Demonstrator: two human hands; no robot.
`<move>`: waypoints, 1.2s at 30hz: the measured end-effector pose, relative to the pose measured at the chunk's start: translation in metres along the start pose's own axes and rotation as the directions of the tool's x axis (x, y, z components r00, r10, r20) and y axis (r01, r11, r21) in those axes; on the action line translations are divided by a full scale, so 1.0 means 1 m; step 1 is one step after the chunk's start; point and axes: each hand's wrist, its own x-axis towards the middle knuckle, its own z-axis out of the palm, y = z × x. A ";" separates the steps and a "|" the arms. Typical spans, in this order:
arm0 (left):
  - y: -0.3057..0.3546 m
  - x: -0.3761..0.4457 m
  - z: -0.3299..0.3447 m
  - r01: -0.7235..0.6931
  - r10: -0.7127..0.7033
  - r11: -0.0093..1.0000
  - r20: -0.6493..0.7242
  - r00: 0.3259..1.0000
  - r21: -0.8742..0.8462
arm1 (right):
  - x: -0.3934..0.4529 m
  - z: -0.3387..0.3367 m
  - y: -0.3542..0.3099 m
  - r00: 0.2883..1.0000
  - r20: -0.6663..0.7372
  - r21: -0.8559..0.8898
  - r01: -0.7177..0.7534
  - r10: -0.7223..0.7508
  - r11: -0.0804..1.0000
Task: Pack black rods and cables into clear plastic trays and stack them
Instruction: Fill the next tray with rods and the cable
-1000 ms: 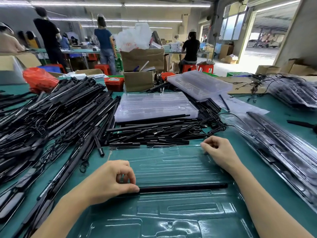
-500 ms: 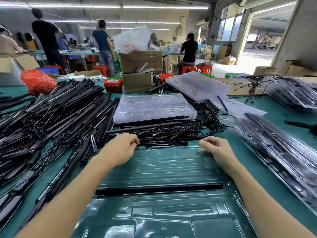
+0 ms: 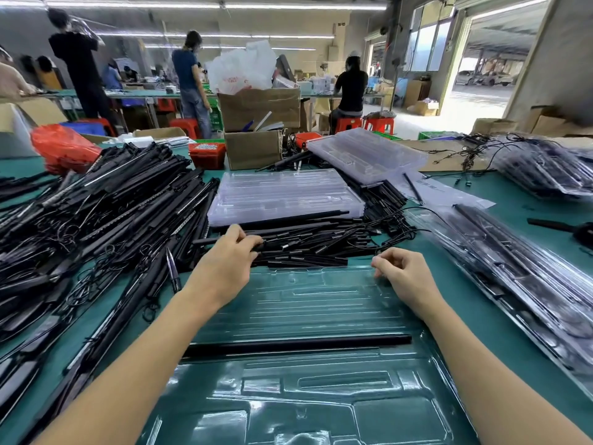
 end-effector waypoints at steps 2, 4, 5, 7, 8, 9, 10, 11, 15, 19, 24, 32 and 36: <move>0.022 -0.008 -0.012 -0.078 0.070 0.978 -0.051 0.996 -0.194 | 0.000 0.000 0.000 1.000 0.002 -0.015 0.006 -0.006 1.000; 0.048 -0.019 -0.024 -0.175 0.191 0.921 0.012 0.982 -0.349 | 0.000 0.000 0.000 1.000 0.008 -0.028 0.012 -0.012 1.000; 0.062 -0.027 -0.028 -0.216 0.265 0.882 0.062 0.962 -0.419 | 0.000 0.000 0.000 1.000 0.010 -0.032 0.015 -0.015 0.999; 0.088 -0.043 -0.027 -0.254 0.379 0.829 0.166 0.911 -0.498 | -0.001 0.000 -0.001 1.000 0.011 -0.038 0.023 -0.022 0.999; 0.100 -0.051 -0.023 -0.275 0.417 0.825 0.202 0.886 -0.493 | -0.001 0.001 -0.001 1.000 0.007 -0.036 0.022 -0.022 0.999; 0.110 -0.058 -0.018 -0.307 0.450 0.827 0.226 0.864 -0.471 | -0.001 0.001 0.000 1.000 -0.001 -0.032 0.017 -0.017 0.999; 0.119 -0.063 -0.011 -0.344 0.480 0.829 0.246 0.842 -0.442 | -0.001 0.001 0.000 1.000 -0.011 -0.027 0.010 -0.010 1.000; 0.125 -0.068 -0.005 -0.379 0.506 0.830 0.268 0.819 -0.409 | 0.000 0.001 0.000 1.000 -0.018 -0.026 0.005 -0.005 1.000; 0.134 -0.075 0.012 -0.456 0.570 0.806 0.285 0.771 -0.377 | 0.000 0.001 0.000 1.000 -0.018 -0.040 0.009 -0.010 0.999; 0.124 -0.073 0.007 -0.418 0.554 0.811 0.305 0.775 -0.409 | 0.000 0.000 0.000 1.000 -0.020 -0.049 0.009 -0.010 0.999; 0.110 -0.070 0.006 -0.377 0.532 0.824 0.348 0.772 -0.424 | -0.002 0.000 -0.002 1.000 -0.012 -0.061 0.002 -0.003 0.998; 0.110 -0.071 0.015 -0.314 0.485 0.831 0.322 0.813 -0.459 | 0.004 0.006 -0.013 0.994 0.083 -0.195 -0.053 0.070 0.979; 0.100 -0.064 0.005 -0.243 0.391 0.868 0.295 0.872 -0.432 | 0.008 0.020 -0.024 0.982 0.061 -0.475 -0.129 0.178 0.870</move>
